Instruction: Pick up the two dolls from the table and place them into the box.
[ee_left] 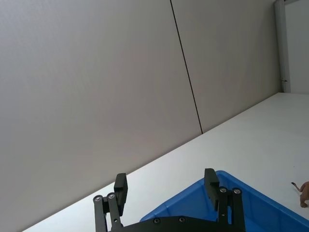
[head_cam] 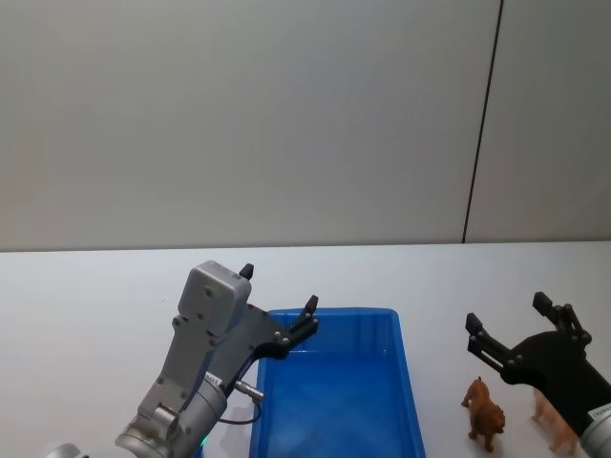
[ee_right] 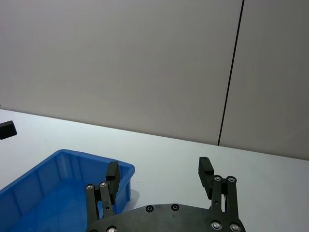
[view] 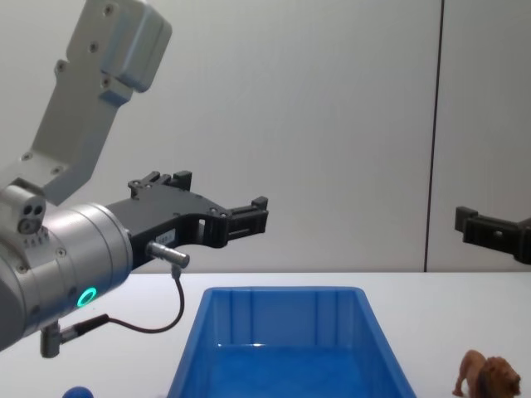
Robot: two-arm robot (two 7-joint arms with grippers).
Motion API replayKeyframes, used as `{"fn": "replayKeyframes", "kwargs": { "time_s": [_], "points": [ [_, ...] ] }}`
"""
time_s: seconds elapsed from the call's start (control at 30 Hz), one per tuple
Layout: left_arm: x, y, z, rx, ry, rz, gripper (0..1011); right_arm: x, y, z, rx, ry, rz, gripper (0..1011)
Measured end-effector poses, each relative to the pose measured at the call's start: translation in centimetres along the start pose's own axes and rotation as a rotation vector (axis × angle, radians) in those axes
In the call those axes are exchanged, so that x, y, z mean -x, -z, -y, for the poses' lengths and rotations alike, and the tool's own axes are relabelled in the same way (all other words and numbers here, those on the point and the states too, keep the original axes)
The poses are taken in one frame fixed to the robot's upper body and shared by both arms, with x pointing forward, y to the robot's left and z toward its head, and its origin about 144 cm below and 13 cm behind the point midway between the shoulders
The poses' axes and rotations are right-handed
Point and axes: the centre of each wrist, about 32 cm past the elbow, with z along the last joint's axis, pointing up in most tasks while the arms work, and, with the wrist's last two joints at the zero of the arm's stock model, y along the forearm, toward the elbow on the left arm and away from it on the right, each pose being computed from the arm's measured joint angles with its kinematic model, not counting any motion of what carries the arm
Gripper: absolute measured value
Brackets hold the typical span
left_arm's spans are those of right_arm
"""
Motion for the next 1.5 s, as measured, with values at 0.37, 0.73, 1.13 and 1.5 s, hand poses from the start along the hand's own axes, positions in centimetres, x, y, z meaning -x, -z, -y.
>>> {"fn": "replayKeyframes", "kwargs": {
  "time_s": [0.37, 0.73, 1.13, 1.5],
  "points": [
    [0.0, 0.0, 0.0, 0.000, 0.000, 0.000, 1003, 0.0, 0.0, 0.0, 0.000, 0.000, 0.000, 1001],
    [0.0, 0.0, 0.0, 0.000, 0.000, 0.000, 1003, -0.3, 0.0, 0.0, 0.003, 0.000, 0.000, 1001],
    [0.0, 0.0, 0.0, 0.000, 0.000, 0.000, 1003, -2.7, 0.2, 0.6, 0.045, -0.005, 0.001, 1001],
    [0.0, 0.0, 0.0, 0.000, 0.000, 0.000, 1003, -4.9, 0.7, 1.8, 0.131, 0.002, -0.006, 1001]
  ]
}}
